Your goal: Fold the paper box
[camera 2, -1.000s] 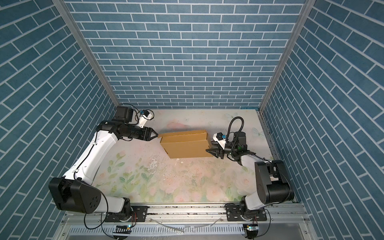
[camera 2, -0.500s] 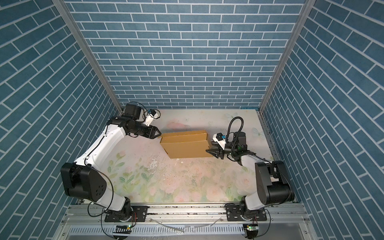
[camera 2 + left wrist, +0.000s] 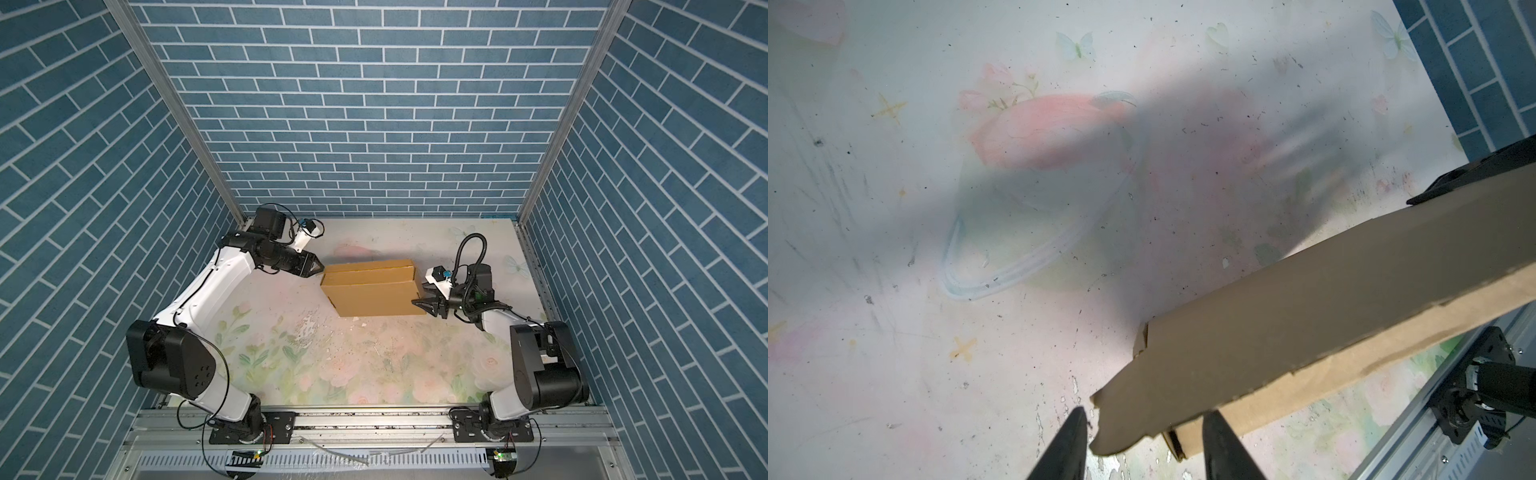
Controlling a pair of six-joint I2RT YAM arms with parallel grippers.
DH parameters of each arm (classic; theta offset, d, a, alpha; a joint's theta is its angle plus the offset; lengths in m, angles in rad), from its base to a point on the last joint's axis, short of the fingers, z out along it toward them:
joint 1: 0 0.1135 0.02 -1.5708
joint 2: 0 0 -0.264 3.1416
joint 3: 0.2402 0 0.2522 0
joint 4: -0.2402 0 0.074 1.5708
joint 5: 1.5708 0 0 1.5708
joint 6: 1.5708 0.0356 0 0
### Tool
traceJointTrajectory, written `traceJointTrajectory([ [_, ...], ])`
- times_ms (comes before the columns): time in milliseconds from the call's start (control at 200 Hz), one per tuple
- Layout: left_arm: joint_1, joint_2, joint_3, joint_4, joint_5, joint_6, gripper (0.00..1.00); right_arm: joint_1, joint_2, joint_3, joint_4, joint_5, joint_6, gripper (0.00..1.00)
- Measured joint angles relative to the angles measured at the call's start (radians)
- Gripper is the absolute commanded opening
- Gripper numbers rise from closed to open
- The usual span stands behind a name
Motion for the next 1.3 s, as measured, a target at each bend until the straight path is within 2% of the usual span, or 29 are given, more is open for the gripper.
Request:
traceJointTrajectory([
  [725, -0.014, 0.005, -0.006, -0.024, -0.010, -0.050, 0.25, 0.000, 0.000, 0.000, -0.009, 0.004, -0.001, 0.54],
  [1300, -0.014, 0.003, -0.029, -0.039, 0.005, -0.080, 0.28, 0.000, -0.002, 0.000, -0.016, 0.008, -0.002, 0.54],
])
